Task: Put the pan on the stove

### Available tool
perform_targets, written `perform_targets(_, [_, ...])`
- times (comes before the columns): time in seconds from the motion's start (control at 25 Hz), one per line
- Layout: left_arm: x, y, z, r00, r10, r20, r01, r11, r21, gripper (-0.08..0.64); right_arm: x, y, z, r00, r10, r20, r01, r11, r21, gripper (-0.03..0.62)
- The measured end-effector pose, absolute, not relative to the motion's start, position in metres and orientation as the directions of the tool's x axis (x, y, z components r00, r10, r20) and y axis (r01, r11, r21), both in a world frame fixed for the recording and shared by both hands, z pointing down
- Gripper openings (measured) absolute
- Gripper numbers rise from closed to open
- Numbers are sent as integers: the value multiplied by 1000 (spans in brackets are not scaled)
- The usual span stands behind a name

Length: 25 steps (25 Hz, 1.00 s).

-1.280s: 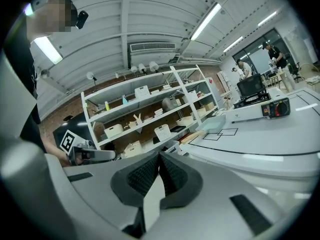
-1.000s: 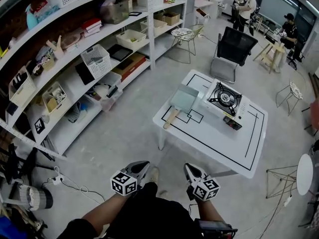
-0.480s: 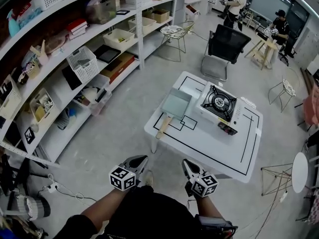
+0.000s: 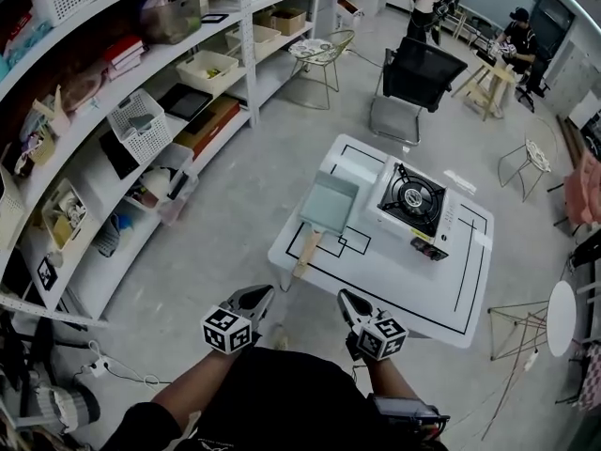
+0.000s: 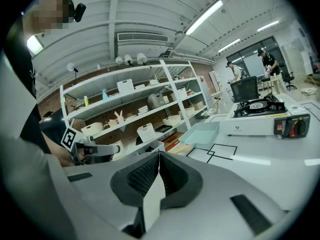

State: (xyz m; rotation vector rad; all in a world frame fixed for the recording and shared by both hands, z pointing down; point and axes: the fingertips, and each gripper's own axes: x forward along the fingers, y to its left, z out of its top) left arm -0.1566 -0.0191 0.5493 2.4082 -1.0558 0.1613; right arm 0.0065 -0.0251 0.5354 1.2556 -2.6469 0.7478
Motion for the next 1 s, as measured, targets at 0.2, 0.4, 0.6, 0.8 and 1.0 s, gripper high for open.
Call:
perform_targets(0.2, [-167,-41,552,711,-638,296,-698,-587,411,9,-5,-46,540,-629,-705,329,-770,504,-391,26])
perform_targets(0.4, [-171,-58,554,727,-620,295,-682,-603,414,8,-8,-59,553,-621,-707,340,-774,482,-410,26])
perform_targets(0.6, [-173,-70,558,735,-610,297,-674,-604,425,8,-13,-74,555,-618,-700,357,-774,461,-434,27])
perform_targets(0.8, [-178,-81,564,726,-616,306,-683,-591,429,9,-20,-92,566,-636,-676,372,-759,459,-462,28])
perform_targets(1.0, [-182,-93,567,712,-628,314,-696,-573,433,9,-28,-108,583,-662,-642,386,-735,458,-500,28])
